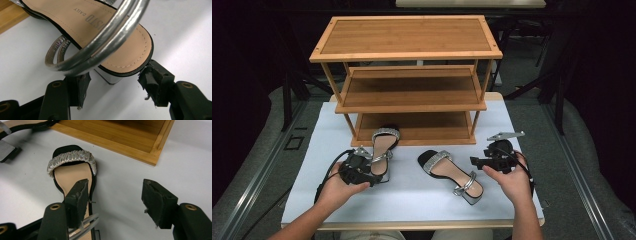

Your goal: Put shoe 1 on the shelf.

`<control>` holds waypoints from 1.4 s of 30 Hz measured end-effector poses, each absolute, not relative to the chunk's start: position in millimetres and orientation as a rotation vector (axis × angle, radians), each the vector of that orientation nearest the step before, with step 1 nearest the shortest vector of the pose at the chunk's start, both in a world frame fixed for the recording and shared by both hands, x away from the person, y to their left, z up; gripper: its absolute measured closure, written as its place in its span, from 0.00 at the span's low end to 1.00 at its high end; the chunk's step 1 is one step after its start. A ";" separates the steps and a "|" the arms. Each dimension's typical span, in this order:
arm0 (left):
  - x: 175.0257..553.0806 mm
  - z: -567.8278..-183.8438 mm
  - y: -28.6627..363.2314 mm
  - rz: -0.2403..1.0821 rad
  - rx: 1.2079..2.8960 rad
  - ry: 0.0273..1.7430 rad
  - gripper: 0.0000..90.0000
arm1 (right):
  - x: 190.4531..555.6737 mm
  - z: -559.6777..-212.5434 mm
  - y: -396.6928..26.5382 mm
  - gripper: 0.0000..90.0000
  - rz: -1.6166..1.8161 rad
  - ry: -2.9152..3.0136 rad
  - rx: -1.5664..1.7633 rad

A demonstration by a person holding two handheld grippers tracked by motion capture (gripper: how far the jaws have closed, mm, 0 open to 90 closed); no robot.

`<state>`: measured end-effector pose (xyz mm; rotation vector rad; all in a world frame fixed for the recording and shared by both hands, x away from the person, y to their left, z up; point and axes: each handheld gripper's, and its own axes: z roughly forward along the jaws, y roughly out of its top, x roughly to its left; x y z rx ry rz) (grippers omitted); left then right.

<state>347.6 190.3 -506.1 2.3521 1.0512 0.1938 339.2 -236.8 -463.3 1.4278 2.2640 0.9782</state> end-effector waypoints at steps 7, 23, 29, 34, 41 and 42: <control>359.7 -505.7 187.6 0.189 2.351 1.066 0.47 | 339.5 -464.1 -238.1 0.42 0.980 2.257 1.433; 404.9 -505.4 184.5 0.240 2.337 1.113 0.51 | 339.8 -463.9 -239.7 0.42 0.979 2.260 1.436; 424.8 -505.0 182.9 0.260 2.332 1.119 0.51 | 340.4 -465.3 -241.2 0.42 0.976 2.251 1.440; 436.2 -507.4 181.1 0.268 2.328 1.131 0.51 | 340.3 -465.0 -242.9 0.42 0.982 2.249 1.444; 446.1 -510.2 180.5 0.273 2.306 1.154 0.51 | 340.2 -464.8 -242.8 0.42 0.982 2.249 1.441; 447.5 -510.0 181.8 0.272 2.317 1.148 0.51 | 340.3 -464.9 -242.7 0.42 0.981 2.249 1.441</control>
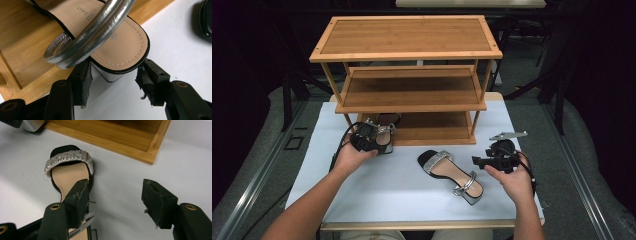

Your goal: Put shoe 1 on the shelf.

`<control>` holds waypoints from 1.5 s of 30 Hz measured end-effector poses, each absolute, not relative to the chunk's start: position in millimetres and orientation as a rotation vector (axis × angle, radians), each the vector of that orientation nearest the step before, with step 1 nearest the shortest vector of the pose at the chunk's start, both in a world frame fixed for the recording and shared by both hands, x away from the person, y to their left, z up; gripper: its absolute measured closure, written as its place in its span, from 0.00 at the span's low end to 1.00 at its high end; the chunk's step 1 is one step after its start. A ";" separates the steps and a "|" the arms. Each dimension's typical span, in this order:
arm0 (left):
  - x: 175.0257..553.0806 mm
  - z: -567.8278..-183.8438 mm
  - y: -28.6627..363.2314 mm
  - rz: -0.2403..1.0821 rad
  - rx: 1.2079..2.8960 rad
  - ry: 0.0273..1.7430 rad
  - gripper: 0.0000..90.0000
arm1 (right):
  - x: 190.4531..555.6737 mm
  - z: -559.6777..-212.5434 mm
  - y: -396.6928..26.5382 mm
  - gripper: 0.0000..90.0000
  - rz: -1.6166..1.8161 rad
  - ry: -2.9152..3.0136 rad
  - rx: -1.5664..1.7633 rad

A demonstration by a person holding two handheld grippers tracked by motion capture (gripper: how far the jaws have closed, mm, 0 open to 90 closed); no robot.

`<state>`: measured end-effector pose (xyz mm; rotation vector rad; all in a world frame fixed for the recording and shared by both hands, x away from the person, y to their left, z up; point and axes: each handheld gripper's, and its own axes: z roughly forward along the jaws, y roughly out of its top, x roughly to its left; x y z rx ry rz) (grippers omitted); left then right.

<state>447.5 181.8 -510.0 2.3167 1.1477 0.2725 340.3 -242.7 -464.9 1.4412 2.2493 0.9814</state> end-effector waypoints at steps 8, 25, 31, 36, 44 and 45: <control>451.6 -512.4 184.9 0.225 2.270 1.184 0.52 | 340.8 -465.2 -242.5 0.42 0.999 2.272 1.435; 452.9 -512.6 183.9 0.216 2.262 1.189 0.52 | 340.9 -466.2 -240.2 0.42 0.985 2.258 1.435; 444.8 -507.8 184.2 0.227 2.255 1.195 0.53 | 341.3 -466.8 -238.9 0.42 0.970 2.262 1.435; 433.7 -505.1 194.8 0.168 2.200 1.200 0.54 | 340.8 -465.9 -230.2 0.42 0.958 2.284 1.403; 407.0 -504.8 214.3 0.125 2.152 1.192 0.56 | 338.9 -462.9 -222.7 0.42 0.936 2.328 1.370; 404.1 -503.2 216.7 0.119 2.150 1.193 0.56 | 338.6 -463.1 -223.7 0.42 0.927 2.340 1.383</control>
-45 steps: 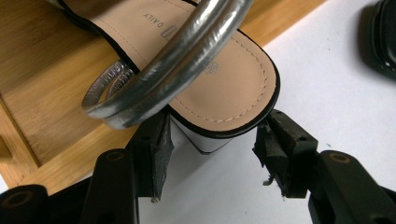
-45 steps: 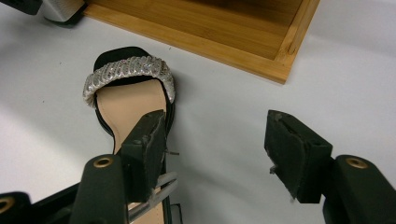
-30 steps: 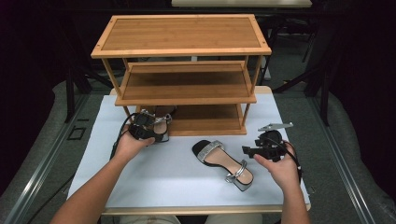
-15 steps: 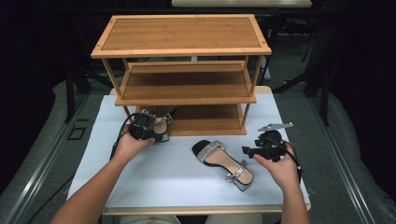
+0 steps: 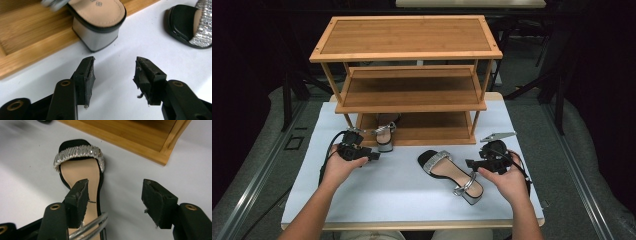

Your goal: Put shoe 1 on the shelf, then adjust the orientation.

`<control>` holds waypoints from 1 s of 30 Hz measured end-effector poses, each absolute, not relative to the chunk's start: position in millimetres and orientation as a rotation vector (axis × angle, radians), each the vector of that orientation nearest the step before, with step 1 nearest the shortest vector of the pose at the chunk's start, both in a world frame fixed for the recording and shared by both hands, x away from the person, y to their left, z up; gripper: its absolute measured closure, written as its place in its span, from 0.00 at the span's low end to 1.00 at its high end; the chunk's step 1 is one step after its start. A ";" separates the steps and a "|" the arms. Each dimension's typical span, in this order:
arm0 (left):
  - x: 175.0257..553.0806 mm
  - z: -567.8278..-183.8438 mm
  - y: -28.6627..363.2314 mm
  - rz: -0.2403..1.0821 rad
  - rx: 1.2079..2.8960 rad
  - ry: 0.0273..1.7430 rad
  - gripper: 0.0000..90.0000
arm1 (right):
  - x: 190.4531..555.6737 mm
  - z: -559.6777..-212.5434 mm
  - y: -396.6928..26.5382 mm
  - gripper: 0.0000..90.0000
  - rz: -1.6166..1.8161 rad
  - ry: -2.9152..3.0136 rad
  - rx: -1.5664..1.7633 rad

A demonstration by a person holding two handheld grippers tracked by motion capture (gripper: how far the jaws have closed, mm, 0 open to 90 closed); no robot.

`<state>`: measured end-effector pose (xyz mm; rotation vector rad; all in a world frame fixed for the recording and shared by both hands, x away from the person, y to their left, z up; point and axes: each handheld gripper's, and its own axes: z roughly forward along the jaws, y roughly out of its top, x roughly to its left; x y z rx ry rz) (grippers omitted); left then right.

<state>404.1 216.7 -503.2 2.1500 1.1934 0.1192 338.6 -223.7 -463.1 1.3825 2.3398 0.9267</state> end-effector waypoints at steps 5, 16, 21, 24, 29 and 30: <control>390.4 -495.2 228.9 0.131 2.151 1.188 0.56 | 341.8 -464.8 -220.7 0.42 0.843 2.385 1.377; 371.6 -482.6 241.7 0.082 2.202 1.152 0.57 | 346.5 -459.8 -195.8 0.42 0.634 2.513 1.277; 366.9 -476.7 242.0 0.085 2.194 1.132 0.57 | 350.3 -459.8 -192.9 0.42 0.611 2.542 1.287; 366.0 -476.2 242.1 0.082 2.192 1.132 0.57 | 351.6 -459.7 -191.1 0.42 0.612 2.559 1.284; 365.7 -475.5 245.0 0.081 2.185 1.142 0.56 | 351.8 -459.2 -184.3 0.42 0.586 2.583 1.258; 365.7 -475.5 245.5 0.082 2.182 1.141 0.56 | 352.1 -460.0 -183.0 0.42 0.579 2.589 1.251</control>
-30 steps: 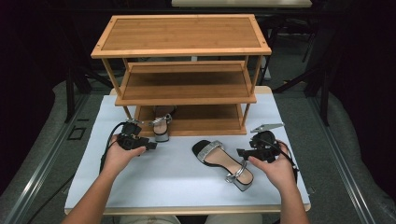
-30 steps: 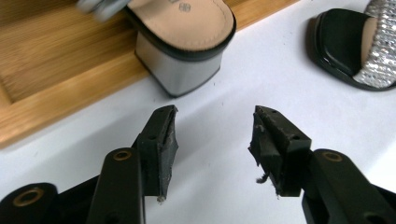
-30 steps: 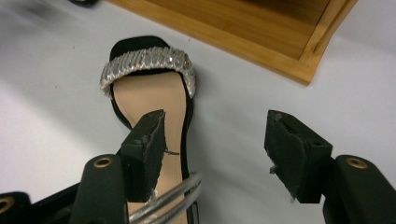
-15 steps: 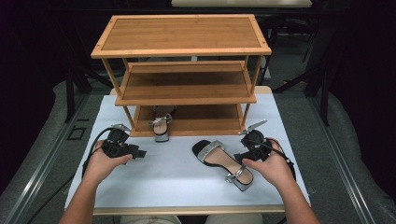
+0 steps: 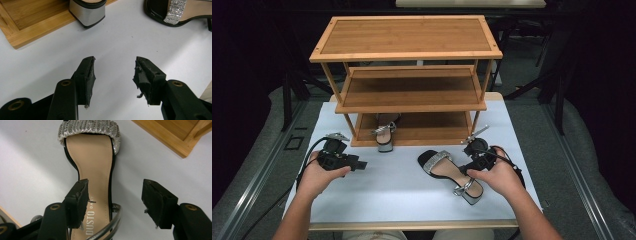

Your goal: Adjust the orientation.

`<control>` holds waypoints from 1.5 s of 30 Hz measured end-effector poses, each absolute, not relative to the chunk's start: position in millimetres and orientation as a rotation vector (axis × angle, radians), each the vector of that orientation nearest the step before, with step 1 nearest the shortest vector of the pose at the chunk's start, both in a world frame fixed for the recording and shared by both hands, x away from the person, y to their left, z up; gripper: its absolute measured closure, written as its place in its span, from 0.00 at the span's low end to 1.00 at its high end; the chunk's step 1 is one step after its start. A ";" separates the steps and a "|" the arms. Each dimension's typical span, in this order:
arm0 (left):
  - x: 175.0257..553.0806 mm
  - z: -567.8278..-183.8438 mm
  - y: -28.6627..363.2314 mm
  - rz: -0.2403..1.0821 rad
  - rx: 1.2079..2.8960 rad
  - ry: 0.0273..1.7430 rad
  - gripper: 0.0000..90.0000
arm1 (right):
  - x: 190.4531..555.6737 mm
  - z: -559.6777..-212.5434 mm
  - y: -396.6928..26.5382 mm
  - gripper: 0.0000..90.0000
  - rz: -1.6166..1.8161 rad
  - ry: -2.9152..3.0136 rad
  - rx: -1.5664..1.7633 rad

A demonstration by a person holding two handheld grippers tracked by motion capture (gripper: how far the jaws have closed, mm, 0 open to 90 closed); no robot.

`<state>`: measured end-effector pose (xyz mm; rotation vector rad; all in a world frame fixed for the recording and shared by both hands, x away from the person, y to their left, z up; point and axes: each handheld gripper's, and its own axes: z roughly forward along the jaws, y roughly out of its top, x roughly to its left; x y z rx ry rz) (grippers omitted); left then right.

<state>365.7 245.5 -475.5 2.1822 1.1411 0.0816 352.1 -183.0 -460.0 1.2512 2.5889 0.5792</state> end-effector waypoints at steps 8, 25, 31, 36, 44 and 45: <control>365.1 -474.4 248.0 0.089 2.171 1.144 0.56 | 353.5 -467.1 -175.4 0.42 0.527 2.640 1.246; 365.1 -476.2 249.7 0.087 2.167 1.155 0.55 | 361.3 -485.2 -153.5 0.37 0.423 2.757 1.206; 365.5 -476.8 249.7 0.086 2.172 1.153 0.55 | 362.5 -488.9 -152.0 0.35 0.393 2.769 1.216; 365.5 -477.0 249.9 0.085 2.169 1.155 0.55 | 364.0 -492.4 -153.7 0.33 0.362 2.779 1.233; 365.7 -477.8 249.8 0.085 2.172 1.157 0.55 | 364.8 -497.6 -154.7 0.34 0.333 2.794 1.248; 365.8 -477.9 249.8 0.086 2.173 1.157 0.55 | 365.0 -498.7 -154.7 0.34 0.337 2.798 1.249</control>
